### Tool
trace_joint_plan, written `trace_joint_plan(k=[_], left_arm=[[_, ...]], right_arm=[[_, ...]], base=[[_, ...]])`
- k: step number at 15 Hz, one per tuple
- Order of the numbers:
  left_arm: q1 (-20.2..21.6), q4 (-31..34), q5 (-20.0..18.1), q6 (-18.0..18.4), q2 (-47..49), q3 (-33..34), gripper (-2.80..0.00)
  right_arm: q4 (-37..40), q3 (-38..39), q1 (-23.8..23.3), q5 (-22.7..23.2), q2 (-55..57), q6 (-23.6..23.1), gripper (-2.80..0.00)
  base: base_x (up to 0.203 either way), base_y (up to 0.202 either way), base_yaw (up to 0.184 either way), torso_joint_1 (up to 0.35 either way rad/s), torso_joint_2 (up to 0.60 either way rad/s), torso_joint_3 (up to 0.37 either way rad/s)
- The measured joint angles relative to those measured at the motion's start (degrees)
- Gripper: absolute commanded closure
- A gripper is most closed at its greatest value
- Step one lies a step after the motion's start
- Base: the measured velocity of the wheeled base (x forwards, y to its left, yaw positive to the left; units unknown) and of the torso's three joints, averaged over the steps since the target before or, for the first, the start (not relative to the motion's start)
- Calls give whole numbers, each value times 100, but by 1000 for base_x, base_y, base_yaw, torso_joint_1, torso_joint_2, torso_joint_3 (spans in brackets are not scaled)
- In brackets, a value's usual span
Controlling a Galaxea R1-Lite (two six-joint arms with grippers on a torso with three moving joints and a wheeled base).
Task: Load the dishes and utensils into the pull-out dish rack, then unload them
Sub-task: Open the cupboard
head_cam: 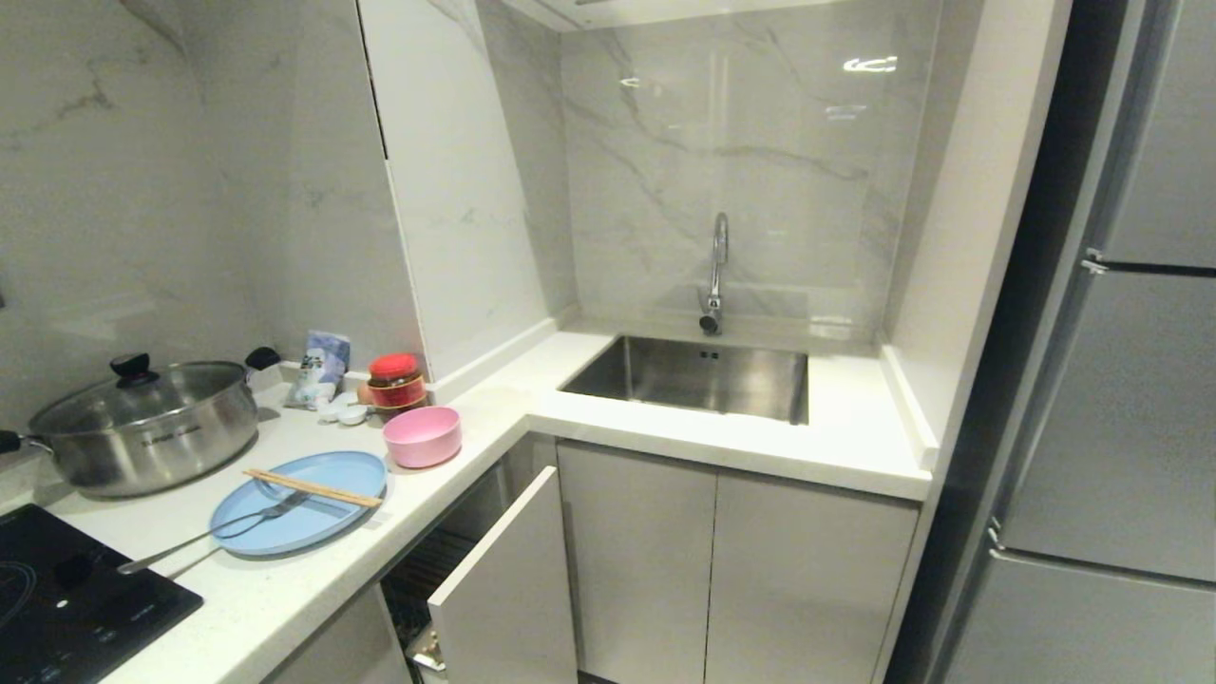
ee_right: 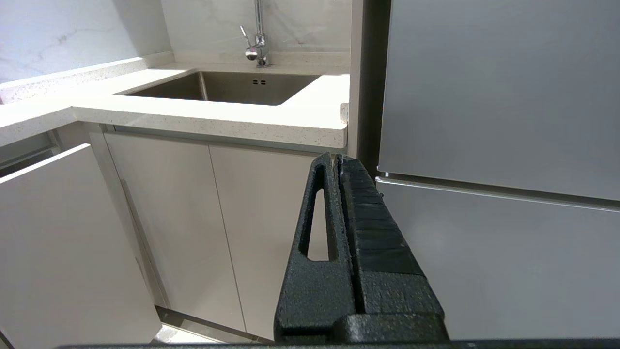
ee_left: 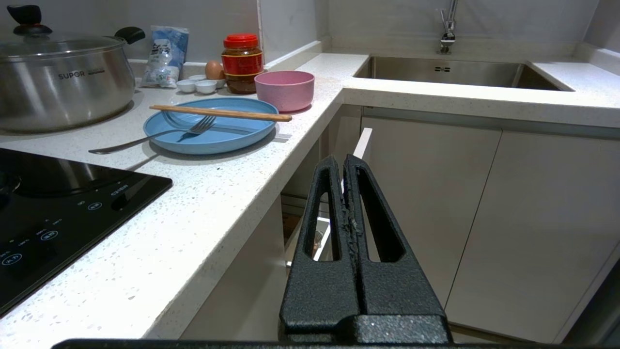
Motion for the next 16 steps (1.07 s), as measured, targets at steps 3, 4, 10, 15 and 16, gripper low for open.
trace_joint_plan(k=[3,4,10,15,16], left_arm=[[0,2,-1,7,0,0,0],[0,1,1,7,0,0,0],[0,-2,-4,0,0,0,0],[0,0,-2,5,0,0,0],[0,2,4,6,0,0,0]], right_arm=[[1,0,0,0,0,0,0],[2,0,0,0,0,0,0],[-3,0,0,0,0,1,0],[6,0,0,0,0,2,0],[7,0,0,0,0,0,0]], base=[[0,0,0,0,0,0],[0,0,0,0,0,0],[0,0,0,-17,36,16],[0,0,0,-221,474,251],[0,0,0,-242,539,294]])
